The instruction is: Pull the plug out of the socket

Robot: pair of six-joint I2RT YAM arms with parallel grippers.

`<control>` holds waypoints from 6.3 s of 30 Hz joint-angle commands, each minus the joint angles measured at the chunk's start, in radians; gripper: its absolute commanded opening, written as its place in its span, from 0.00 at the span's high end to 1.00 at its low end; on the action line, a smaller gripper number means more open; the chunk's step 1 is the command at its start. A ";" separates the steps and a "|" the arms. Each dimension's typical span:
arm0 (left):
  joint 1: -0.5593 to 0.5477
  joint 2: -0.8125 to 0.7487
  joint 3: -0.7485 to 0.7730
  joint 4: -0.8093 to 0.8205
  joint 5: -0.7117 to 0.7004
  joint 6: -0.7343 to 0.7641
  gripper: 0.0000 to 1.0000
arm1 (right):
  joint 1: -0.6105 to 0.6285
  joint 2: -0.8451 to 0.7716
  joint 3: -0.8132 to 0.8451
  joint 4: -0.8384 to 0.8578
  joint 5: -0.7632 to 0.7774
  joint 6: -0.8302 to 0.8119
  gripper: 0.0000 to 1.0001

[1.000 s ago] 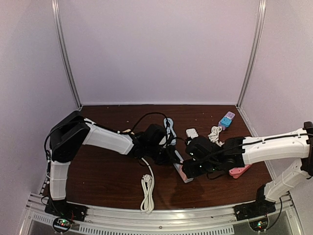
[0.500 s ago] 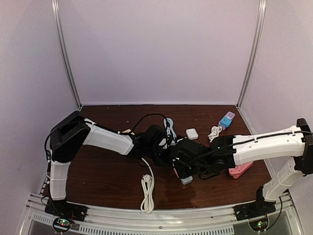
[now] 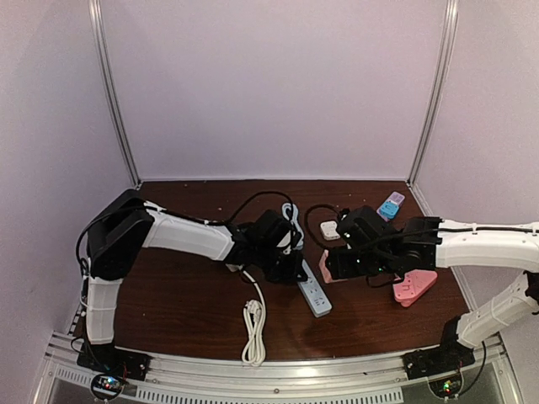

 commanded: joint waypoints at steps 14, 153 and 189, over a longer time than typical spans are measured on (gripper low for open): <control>0.074 -0.196 0.153 -0.320 -0.131 0.190 1.00 | -0.501 0.029 -0.201 0.603 -0.608 0.035 0.99; 0.402 -0.358 -0.393 0.068 0.013 0.112 0.89 | -0.085 0.590 0.404 0.429 -0.451 -0.631 0.29; 0.466 -0.605 -0.519 0.061 0.099 0.128 0.88 | 0.012 0.721 0.479 0.421 -0.340 -0.469 0.74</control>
